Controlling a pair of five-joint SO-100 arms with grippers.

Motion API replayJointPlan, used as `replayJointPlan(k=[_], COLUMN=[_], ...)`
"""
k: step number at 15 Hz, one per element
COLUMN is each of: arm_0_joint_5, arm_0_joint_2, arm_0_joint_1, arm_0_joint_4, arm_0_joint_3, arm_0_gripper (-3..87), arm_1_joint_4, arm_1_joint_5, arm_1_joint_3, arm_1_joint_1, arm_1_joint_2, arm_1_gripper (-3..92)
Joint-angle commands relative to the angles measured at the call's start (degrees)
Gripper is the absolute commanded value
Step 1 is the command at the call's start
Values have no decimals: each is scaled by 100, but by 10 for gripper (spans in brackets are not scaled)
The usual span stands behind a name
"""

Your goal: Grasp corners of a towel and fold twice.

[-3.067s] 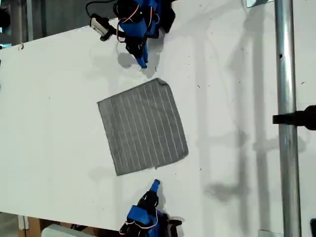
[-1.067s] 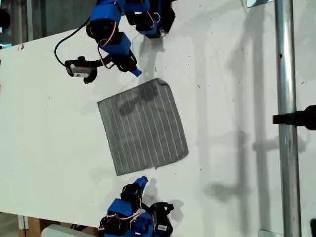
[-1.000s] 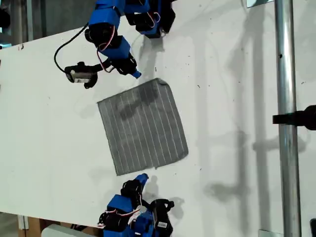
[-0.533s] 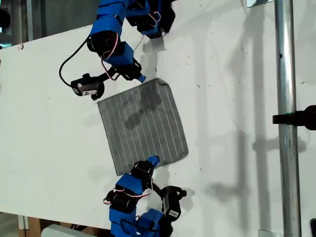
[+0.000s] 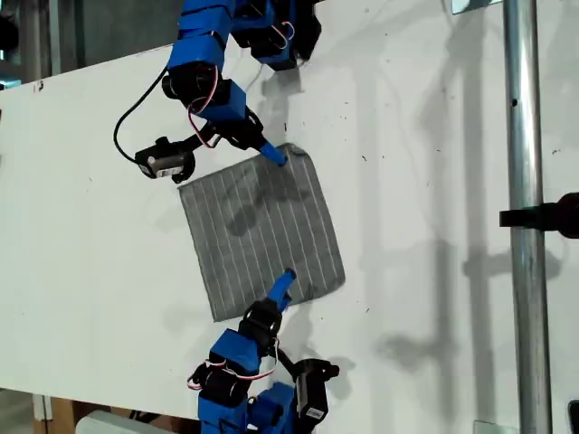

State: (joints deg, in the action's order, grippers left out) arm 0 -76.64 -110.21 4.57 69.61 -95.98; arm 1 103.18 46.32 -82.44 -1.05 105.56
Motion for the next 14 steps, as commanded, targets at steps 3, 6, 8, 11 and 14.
replayJointPlan(k=[3, 6, 8, 11, 14], arm_0_joint_5=[158, 79, -9, -167, -316], arm_0_joint_2=[-97, 396, 835, 1090, 1125], arm_0_joint_1=[-44, -88, -88, -79, -79], arm_0_joint_4=[-360, -677, -712, -817, -923], arm_0_joint_3=[-448, -694, -642, -703, -905], arm_0_gripper=[307, 300, 301, 302, 300], arm_1_joint_4=[-422, -1512, -2285, -3120, -3630], arm_1_joint_5=[-299, -501, -580, -650, -773], arm_1_joint_3=[-747, -1907, -2505, -2979, -2892], arm_1_joint_1=[-281, -343, -422, -554, -633], arm_1_joint_2=[-26, -308, -589, -1160, -2259], arm_1_gripper=[376, 378, 373, 358, 272])
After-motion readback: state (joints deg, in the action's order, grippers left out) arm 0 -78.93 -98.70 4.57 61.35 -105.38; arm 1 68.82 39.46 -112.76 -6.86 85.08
